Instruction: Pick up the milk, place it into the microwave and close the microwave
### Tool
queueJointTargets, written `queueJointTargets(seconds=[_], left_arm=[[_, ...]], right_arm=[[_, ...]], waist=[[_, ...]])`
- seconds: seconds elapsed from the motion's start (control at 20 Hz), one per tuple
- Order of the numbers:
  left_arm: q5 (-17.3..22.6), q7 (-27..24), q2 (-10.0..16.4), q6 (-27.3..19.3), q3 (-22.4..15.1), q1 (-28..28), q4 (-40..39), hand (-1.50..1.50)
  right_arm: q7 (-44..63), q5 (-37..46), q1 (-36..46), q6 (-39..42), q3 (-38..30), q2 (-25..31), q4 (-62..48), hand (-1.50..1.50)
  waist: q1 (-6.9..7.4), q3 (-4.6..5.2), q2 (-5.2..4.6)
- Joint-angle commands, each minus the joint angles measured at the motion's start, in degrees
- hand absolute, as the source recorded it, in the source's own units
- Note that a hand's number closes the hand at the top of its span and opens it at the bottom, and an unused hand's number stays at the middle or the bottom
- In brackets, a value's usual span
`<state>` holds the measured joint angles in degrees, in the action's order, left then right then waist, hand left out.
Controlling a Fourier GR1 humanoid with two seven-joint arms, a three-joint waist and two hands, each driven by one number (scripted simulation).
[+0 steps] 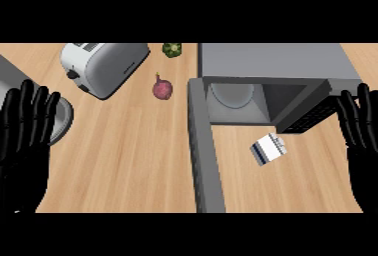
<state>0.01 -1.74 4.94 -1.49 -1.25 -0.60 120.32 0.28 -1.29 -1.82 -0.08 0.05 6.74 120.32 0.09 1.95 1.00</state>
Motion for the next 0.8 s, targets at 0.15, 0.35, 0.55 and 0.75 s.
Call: queueJointTargets(seconds=[0.15,0.35,0.55,0.75], left_arm=[[-2.5,3.4,0.6,-0.8,-0.5,3.6,-0.2,-1.5],[4.1,5.2,-3.0,0.7,-2.1,-4.4,-0.9,-1.5],[0.6,5.8,-4.8,-3.3,-8.0,-5.3,0.4,-1.5],[-2.0,-4.8,-4.9,-8.1,-14.6,-10.1,-6.0,-1.5]], right_arm=[[-5.7,7.2,-2.3,-4.3,2.1,-3.7,-2.4,-1.5],[-2.4,2.7,-5.9,-2.8,2.9,-4.9,-2.8,-1.5],[-1.5,3.8,-12.1,-2.8,5.9,-5.9,3.4,-1.5],[-7.3,3.6,-22.0,-0.3,8.3,-5.9,4.7,-1.5]], waist=[[-0.28,-1.99,-1.02],[-0.14,-1.95,-0.98],[-0.35,-1.95,-0.9],[-0.58,-1.94,-0.86]])
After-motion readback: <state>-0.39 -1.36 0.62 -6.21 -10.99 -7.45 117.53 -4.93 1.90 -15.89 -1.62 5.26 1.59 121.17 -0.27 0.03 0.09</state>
